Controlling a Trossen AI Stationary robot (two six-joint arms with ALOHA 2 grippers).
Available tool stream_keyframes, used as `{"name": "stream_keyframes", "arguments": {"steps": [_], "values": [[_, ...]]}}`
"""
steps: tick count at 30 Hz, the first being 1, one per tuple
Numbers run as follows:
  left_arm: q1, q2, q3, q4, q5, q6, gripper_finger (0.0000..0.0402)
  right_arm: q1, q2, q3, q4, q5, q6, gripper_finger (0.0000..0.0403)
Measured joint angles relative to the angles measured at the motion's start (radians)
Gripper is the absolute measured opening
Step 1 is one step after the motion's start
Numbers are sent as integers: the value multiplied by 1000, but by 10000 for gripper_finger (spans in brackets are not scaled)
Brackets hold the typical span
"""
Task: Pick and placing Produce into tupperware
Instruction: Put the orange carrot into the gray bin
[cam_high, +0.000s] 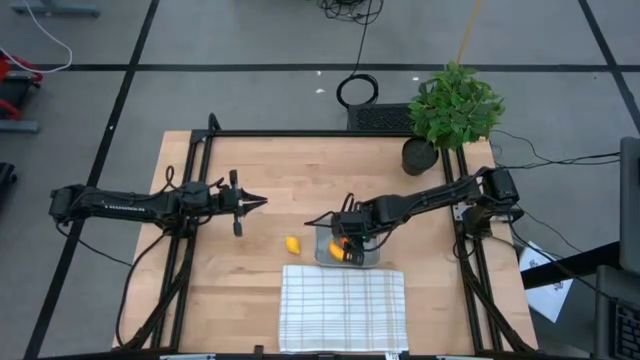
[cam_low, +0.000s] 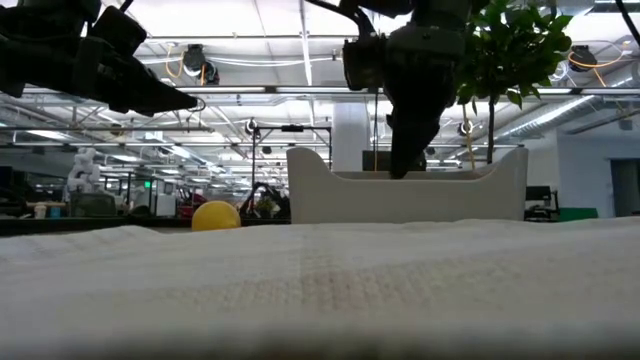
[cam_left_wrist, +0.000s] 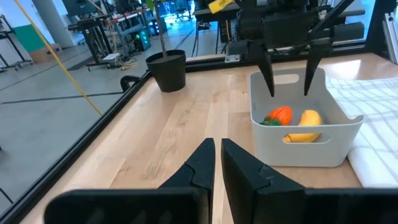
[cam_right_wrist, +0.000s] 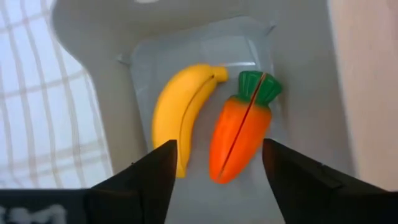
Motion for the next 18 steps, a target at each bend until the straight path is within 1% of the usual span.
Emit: {"name": "stream_keyframes", "arguments": {"steps": [5,12,18], "values": [[0,0,0,0,0,0,33,2,1,-43,44,2,87,236],[0,0,0,0,0,0,33,-2,1,-118,120,6,129,221],[0,0,0,0,0,0,33,-2,1,-164,196,21,144,217]]}}
